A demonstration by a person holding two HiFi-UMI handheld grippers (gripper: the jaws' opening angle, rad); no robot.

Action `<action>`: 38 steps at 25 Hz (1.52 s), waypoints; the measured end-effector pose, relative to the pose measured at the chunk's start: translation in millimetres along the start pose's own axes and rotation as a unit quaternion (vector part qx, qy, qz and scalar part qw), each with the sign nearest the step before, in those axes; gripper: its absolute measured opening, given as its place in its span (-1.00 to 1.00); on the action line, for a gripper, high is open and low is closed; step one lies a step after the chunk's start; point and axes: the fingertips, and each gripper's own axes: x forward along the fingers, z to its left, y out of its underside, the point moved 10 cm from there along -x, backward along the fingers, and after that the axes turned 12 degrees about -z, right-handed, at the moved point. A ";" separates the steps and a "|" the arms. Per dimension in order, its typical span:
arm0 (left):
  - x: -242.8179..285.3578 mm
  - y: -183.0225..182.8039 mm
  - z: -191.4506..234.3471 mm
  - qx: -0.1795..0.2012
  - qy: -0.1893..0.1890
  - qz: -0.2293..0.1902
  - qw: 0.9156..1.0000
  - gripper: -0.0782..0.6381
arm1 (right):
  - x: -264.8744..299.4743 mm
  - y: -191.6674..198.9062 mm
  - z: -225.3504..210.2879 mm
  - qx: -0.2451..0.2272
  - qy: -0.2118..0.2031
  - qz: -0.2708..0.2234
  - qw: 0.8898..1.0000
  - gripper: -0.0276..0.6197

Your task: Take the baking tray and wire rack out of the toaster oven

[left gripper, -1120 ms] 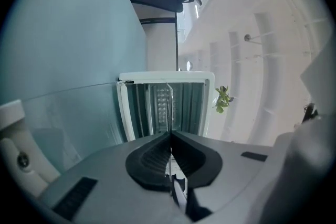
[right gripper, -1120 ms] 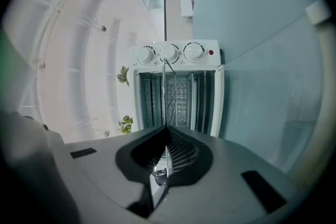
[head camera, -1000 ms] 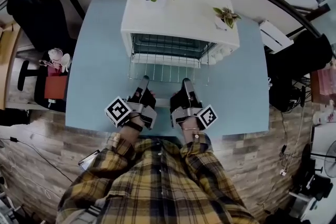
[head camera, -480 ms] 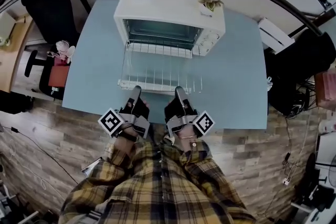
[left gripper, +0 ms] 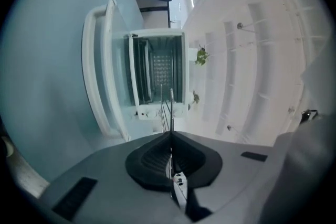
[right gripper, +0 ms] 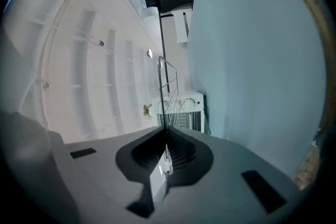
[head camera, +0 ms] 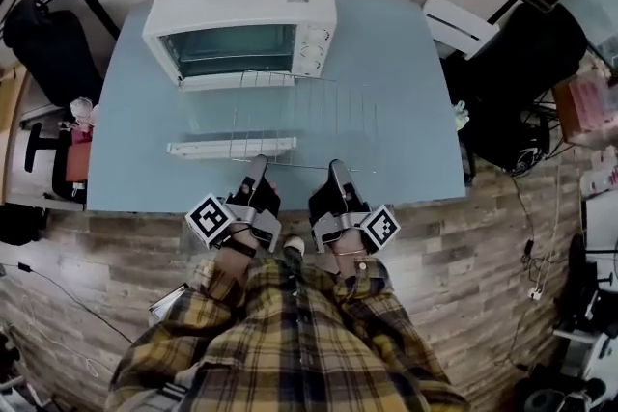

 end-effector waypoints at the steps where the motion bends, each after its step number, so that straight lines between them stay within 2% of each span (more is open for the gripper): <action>1: 6.8 14.9 1.3 -0.002 0.000 0.017 1.000 -0.78 | -7.6 -15.2 1.0 -0.003 0.000 -0.017 1.000 -0.87; 4: 26.6 54.2 5.9 -0.010 -0.003 0.075 0.997 -0.78 | -30.1 -52.1 4.4 -0.012 0.002 -0.069 0.998 -0.87; 9: 46.7 108.8 19.0 -0.019 -0.019 0.163 0.986 -0.78 | -70.9 -94.1 1.9 -0.018 0.016 -0.155 0.988 -0.87; 13: 53.9 139.7 33.0 -0.028 -0.044 0.210 0.976 -0.78 | -98.4 -113.4 -4.2 -0.026 0.038 -0.204 0.978 -0.87; 16: 54.6 148.0 44.8 -0.009 -0.067 0.230 0.971 -0.78 | -111.0 -120.6 -14.7 -0.025 0.060 -0.216 0.974 -0.87; 20: 49.8 145.7 58.8 0.007 -0.100 0.230 0.968 -0.78 | -116.9 -120.0 -30.8 -0.011 0.088 -0.213 0.973 -0.87; 24: 47.2 134.8 72.1 0.004 -0.137 0.204 0.969 -0.78 | -113.4 -106.0 -48.9 0.026 0.104 -0.219 0.970 -0.87; 29: 42.8 120.6 87.0 0.001 -0.197 0.181 0.963 -0.76 | -104.8 -93.1 -58.3 0.023 0.154 -0.231 0.960 -0.87; 33: 33.0 112.4 87.1 0.000 -0.217 0.177 0.960 -0.43 | -98.2 -87.7 -60.4 0.012 0.181 -0.245 0.952 -0.87; 35: 26.9 109.0 85.7 0.000 -0.222 0.178 0.959 -0.41 | -95.4 -87.3 -63.5 0.016 0.192 -0.245 0.950 -0.87; 38: 17.6 106.3 84.1 -0.003 -0.222 0.180 0.958 -0.41 | -96.2 -84.0 -70.1 0.054 0.209 -0.227 0.950 -0.86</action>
